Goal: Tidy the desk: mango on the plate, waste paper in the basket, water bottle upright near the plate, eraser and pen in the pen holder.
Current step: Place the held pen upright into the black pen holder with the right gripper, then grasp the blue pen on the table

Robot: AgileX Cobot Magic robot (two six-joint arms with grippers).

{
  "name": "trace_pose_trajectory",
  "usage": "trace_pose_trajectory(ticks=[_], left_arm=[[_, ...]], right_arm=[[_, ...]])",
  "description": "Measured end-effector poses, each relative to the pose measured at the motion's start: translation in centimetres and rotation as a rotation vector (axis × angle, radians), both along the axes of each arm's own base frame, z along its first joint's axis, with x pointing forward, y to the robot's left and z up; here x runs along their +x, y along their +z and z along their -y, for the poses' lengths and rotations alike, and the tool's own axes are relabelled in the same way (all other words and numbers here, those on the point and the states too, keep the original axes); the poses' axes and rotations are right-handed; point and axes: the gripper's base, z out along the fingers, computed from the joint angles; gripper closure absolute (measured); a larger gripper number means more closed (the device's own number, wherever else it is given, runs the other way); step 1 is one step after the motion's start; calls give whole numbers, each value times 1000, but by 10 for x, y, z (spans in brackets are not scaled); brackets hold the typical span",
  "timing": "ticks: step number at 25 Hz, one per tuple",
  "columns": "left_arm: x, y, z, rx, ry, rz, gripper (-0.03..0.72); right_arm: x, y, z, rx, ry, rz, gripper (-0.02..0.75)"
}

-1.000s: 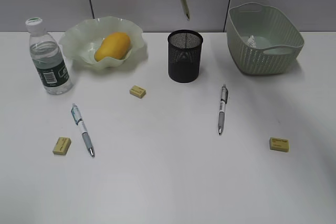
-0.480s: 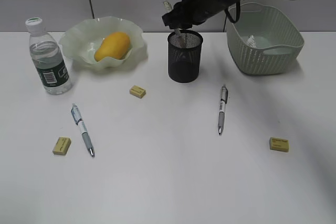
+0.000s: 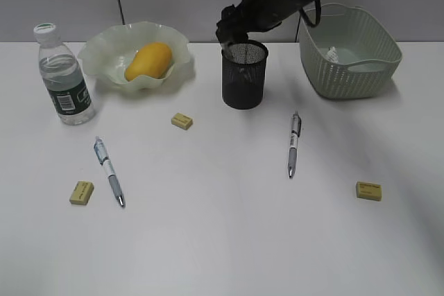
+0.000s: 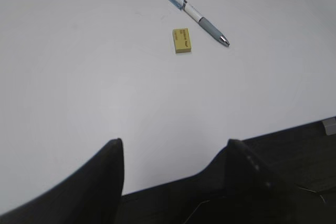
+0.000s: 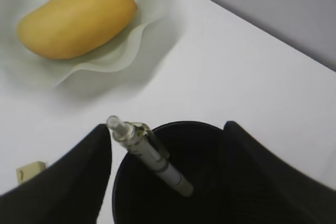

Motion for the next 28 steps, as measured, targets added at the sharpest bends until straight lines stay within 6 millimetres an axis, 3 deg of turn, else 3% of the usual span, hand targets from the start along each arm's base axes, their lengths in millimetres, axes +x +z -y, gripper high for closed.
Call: trace_pose_trajectory(ticks=[7,11,17,23,28], left_arm=[[0,0,0,0,0,0,230],[0,0,0,0,0,0,230],[0,0,0,0,0,0,230],[0,0,0,0,0,0,230],[0,0,0,0,0,0,230]], right_arm=[[-20,41,7,-74,79,-37,205],[-38,38,21,-232,92,-231,218],[-53,29,49,-490,-71,-463,265],[-58,47,53,-453,-164,-455,269],[-82,78,59,-380,-178,-446,271]])
